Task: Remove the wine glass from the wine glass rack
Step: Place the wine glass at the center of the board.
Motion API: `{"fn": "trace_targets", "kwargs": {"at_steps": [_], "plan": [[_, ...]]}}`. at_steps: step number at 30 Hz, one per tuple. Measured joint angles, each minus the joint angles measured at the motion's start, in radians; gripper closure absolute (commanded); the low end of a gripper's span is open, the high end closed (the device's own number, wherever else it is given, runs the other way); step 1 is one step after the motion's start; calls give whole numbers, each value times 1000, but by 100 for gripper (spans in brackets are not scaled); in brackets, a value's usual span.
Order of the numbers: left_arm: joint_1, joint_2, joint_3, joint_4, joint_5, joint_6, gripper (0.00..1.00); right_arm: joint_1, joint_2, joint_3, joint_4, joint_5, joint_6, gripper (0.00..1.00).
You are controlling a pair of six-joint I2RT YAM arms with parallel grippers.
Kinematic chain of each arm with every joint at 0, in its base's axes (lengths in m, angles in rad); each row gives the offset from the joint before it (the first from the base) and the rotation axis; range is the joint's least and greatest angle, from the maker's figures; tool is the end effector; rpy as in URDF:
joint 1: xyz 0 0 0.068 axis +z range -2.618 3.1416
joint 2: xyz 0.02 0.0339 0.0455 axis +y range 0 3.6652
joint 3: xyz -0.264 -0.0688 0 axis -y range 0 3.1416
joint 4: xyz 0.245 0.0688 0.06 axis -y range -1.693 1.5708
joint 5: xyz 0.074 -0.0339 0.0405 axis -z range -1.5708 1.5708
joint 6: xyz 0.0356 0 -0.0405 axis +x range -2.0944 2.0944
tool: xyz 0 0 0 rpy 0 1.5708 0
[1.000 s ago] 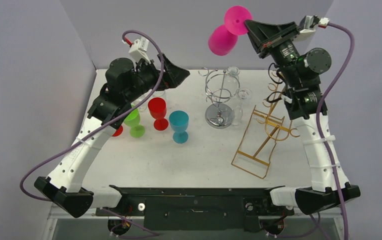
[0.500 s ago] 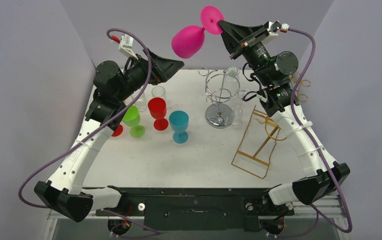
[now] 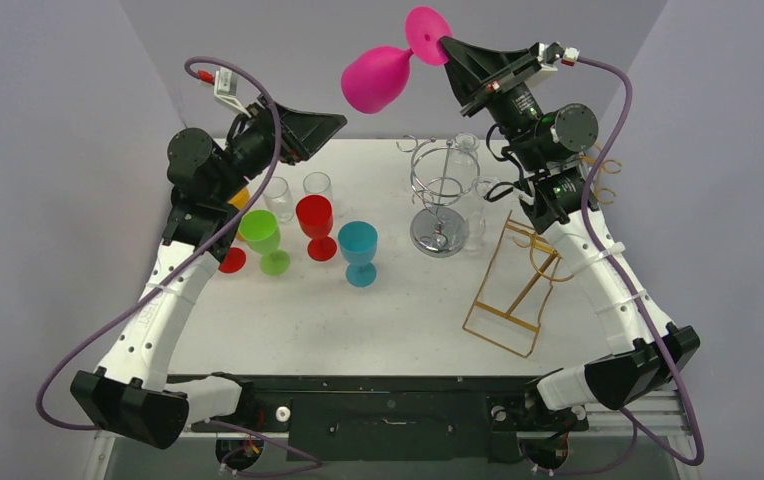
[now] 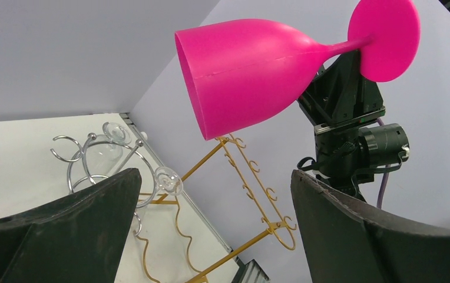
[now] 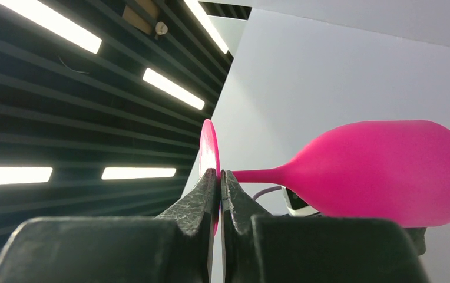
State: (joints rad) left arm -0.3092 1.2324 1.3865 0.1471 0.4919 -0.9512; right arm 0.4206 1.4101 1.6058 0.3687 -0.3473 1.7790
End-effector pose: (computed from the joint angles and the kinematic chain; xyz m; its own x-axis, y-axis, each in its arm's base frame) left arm 0.2482 -0.0969 0.4907 -0.4040 -0.6242 -0.6686 0.6353 0.3344 -0.6961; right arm 0.2664 0.1324 0.5381 -0.7334 0.6798 -0.0035 -0.3441 -0.3668 0.8643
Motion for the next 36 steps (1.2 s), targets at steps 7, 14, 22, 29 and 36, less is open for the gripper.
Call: {"fn": "trace_targets", "kwargs": {"at_steps": [7, 14, 22, 29, 36], "plan": [[47, -5, -55, 111, 65, -69, 0, 0, 0, -4, 32, 0, 35, 100], [67, -4, -101, 262, 128, -161, 0, 7, 0, -15, 50, 0, 57, 100], [68, 28, -99, 425, 172, -229, 7, 27, 0, -36, 56, -1, 75, 100], [67, 92, -99, 508, 182, -283, 10, 35, 0, -67, 66, -1, 84, 100], [25, 137, -76, 583, 200, -318, 16, 39, -11, -122, 78, -1, 101, 100]]}}
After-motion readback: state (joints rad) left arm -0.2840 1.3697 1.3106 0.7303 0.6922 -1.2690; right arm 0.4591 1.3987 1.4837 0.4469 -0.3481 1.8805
